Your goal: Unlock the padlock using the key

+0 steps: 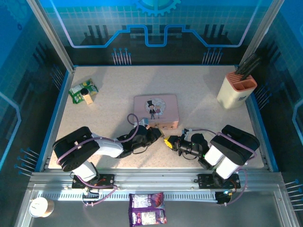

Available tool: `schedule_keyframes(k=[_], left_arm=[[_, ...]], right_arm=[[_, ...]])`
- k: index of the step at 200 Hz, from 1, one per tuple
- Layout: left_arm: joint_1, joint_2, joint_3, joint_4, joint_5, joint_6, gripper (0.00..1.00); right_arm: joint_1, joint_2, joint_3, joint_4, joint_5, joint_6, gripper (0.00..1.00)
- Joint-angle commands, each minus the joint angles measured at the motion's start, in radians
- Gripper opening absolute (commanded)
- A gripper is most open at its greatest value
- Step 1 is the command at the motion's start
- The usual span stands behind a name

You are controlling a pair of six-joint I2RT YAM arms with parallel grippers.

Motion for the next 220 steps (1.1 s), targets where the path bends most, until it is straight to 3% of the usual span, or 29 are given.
schedule_keyframes(k=[1,131,170,196,220], left_arm=[[-0.036,-0.029,0.029,0.131,0.048,-0.010,0.12],[-0.070,-0.018,0.083,0.073,0.048,-0.020,0.11],[-0.012,-0.059,0.088,-0.103,0.009,0.001,0.10],[0.034,-0.065,0.089,-0.178,0.002,0.021,0.09],[0.056,-0.090,0.080,-0.234,-0.010,0.035,0.09]], right_arm=[[0.009,-0.024,0.031,0.030,0.055,0.001,0.00],[-0.061,0.016,0.078,0.029,-0.006,-0.032,0.00],[-0.133,0.082,0.027,0.029,-0.084,-0.089,0.37],[-0.150,0.132,0.015,0.029,-0.133,-0.131,0.46],[-0.158,0.117,-0.011,0.028,-0.129,-0.163,0.49]])
